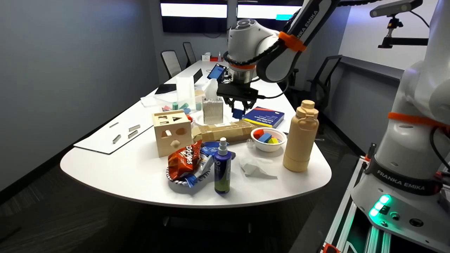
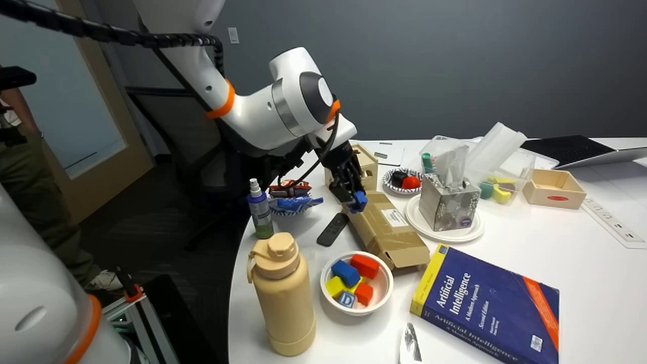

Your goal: Put the blue cube into the cube-shaped object

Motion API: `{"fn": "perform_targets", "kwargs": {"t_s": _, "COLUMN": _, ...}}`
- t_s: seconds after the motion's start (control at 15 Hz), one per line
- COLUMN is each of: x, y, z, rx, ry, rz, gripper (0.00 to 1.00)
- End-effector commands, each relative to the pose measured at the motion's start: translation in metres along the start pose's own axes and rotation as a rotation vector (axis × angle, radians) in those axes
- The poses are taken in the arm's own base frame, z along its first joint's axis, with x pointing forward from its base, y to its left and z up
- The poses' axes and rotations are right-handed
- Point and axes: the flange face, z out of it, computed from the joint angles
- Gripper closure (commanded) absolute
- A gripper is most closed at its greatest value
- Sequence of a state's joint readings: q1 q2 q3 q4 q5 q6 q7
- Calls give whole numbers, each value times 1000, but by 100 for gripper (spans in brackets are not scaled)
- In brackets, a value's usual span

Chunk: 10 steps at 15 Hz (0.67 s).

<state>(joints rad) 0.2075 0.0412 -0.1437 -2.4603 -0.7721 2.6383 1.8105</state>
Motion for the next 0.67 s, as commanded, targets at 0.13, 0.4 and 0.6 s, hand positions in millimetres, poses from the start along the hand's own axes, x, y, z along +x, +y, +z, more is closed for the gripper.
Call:
{"fn": "perform_targets", "kwargs": {"t_s": 0.13, "x": -40, "y": -59, "z": -26, "rx": 40, "ry": 77, "rz": -78, "gripper": 76}}
{"fn": "perform_targets", "kwargs": {"t_s": 0.4, "x": -61, "y": -92, "z": -44, "rx": 77, "ry": 112, "rz": -121, "gripper": 76}}
{"fn": "perform_targets", "kwargs": {"t_s": 0.6, "x": -76, "y": -113, "z": -53, "rx": 91, "ry": 146, "rz": -151, "gripper": 76}}
